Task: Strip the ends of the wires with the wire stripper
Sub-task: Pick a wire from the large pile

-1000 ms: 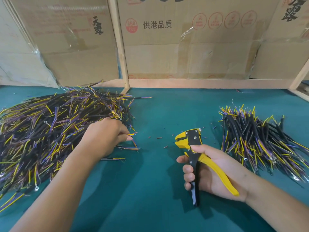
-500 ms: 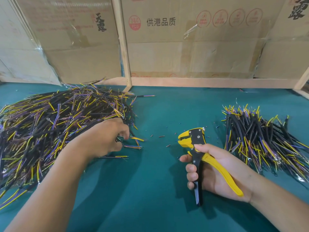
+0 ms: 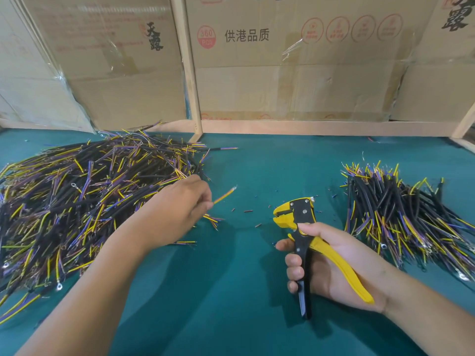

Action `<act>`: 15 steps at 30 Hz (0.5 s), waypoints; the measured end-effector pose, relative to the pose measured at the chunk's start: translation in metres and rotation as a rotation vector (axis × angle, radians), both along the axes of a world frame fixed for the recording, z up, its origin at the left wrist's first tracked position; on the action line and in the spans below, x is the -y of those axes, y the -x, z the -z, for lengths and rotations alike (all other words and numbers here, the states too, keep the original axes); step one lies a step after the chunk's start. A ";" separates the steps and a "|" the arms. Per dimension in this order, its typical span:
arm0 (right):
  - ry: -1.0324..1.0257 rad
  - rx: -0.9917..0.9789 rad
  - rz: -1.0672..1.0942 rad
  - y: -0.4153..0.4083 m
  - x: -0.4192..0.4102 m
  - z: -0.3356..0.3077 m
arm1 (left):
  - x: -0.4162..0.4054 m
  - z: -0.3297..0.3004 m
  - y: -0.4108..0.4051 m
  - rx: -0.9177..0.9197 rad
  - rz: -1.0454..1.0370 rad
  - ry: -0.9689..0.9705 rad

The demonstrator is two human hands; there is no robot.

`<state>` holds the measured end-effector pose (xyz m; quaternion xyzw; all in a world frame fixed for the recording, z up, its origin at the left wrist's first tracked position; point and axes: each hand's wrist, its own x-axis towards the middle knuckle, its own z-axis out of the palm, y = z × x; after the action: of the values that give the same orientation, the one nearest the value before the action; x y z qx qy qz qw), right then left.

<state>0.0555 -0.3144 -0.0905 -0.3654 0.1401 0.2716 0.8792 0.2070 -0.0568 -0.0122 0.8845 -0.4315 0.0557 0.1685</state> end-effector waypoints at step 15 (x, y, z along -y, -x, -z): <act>-0.009 0.052 0.018 0.007 0.001 -0.017 | 0.050 0.010 0.043 -0.821 0.239 0.730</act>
<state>0.0489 -0.3159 -0.0738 -0.3669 0.1194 0.2547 0.8867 0.1643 -0.1072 -0.0218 0.6627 -0.3804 -0.1668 0.6231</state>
